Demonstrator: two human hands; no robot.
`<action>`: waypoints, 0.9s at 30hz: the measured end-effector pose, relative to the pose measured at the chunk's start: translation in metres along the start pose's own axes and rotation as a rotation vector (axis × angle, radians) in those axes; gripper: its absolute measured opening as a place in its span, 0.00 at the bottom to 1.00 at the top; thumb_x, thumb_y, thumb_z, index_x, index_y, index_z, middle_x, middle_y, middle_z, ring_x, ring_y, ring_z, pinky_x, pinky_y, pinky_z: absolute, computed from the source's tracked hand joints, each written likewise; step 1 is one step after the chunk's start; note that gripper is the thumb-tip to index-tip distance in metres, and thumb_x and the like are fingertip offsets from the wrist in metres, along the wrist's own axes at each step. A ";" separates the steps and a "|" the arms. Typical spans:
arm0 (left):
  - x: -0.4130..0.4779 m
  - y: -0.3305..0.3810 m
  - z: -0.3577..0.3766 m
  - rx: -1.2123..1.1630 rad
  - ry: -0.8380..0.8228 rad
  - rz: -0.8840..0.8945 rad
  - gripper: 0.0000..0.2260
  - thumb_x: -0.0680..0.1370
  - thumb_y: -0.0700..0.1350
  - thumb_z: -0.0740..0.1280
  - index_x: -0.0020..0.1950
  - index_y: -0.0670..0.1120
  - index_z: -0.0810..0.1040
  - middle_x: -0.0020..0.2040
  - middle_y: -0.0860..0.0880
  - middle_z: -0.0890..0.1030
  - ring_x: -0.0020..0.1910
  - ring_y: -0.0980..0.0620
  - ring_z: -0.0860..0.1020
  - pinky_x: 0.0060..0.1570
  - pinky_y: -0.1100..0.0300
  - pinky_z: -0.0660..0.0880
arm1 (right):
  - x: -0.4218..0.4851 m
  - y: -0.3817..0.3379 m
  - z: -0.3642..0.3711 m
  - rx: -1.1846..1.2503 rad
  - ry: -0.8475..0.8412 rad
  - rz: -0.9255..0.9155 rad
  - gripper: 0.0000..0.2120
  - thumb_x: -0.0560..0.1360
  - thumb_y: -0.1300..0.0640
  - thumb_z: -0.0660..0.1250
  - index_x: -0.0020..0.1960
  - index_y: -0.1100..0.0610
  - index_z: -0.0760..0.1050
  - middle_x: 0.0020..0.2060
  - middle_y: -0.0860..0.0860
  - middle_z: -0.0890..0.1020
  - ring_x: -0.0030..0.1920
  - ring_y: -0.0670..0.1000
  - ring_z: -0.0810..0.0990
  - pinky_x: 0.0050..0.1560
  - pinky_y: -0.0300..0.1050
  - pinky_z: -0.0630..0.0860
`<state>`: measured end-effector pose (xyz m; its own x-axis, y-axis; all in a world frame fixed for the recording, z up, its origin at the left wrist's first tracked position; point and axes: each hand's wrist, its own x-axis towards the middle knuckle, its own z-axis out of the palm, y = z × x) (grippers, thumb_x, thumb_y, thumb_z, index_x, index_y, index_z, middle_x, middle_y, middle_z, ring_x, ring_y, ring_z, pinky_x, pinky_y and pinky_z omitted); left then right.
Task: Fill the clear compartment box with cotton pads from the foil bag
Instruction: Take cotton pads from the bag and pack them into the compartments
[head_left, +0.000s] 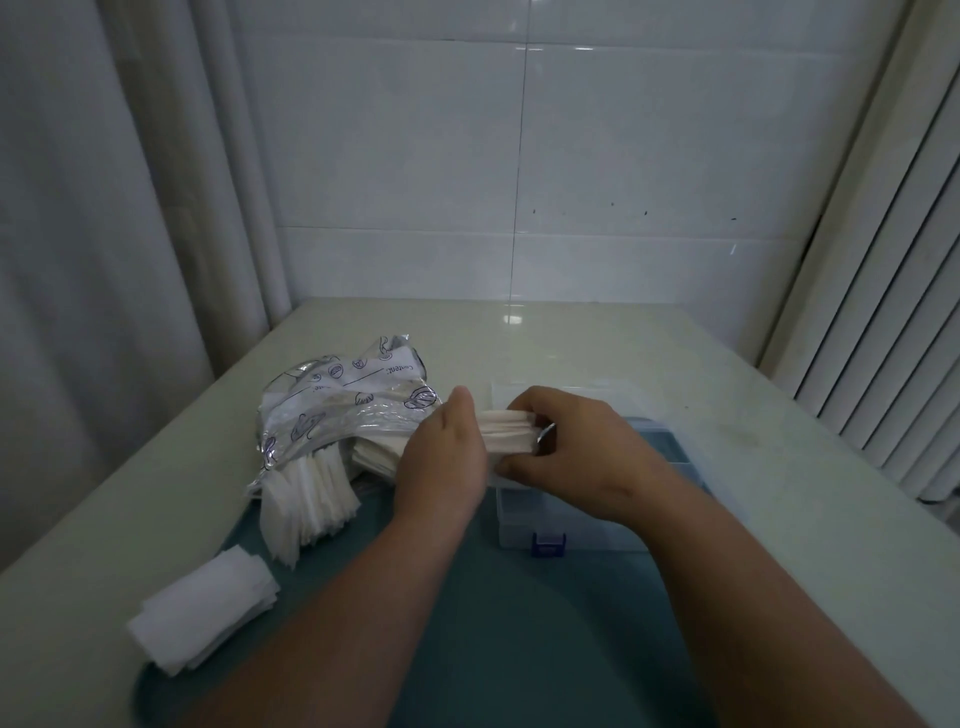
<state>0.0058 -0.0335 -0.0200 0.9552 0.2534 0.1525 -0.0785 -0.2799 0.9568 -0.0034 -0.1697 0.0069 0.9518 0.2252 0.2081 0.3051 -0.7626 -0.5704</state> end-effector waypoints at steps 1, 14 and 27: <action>0.000 0.003 0.000 0.015 0.015 0.011 0.17 0.83 0.51 0.52 0.36 0.50 0.67 0.40 0.48 0.74 0.45 0.45 0.73 0.51 0.50 0.73 | -0.001 -0.001 0.000 -0.001 -0.018 -0.004 0.14 0.71 0.49 0.73 0.54 0.46 0.74 0.43 0.42 0.79 0.39 0.41 0.78 0.38 0.34 0.73; -0.005 0.012 0.001 -0.446 -0.152 -0.033 0.06 0.72 0.45 0.63 0.43 0.48 0.79 0.33 0.51 0.76 0.32 0.55 0.71 0.27 0.63 0.65 | 0.003 0.000 -0.008 0.489 0.058 0.190 0.08 0.76 0.55 0.69 0.52 0.59 0.79 0.36 0.53 0.85 0.35 0.50 0.85 0.42 0.47 0.84; 0.001 0.006 0.003 -0.306 -0.095 0.070 0.15 0.75 0.44 0.68 0.57 0.59 0.70 0.47 0.48 0.83 0.45 0.49 0.83 0.49 0.46 0.81 | 0.005 0.005 -0.015 0.500 0.137 0.184 0.06 0.77 0.58 0.66 0.51 0.51 0.69 0.44 0.53 0.83 0.39 0.50 0.82 0.43 0.43 0.81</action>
<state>0.0069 -0.0378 -0.0144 0.9657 0.1523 0.2101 -0.2128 0.0011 0.9771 0.0020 -0.1812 0.0171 0.9884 0.0083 0.1517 0.1428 -0.3931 -0.9083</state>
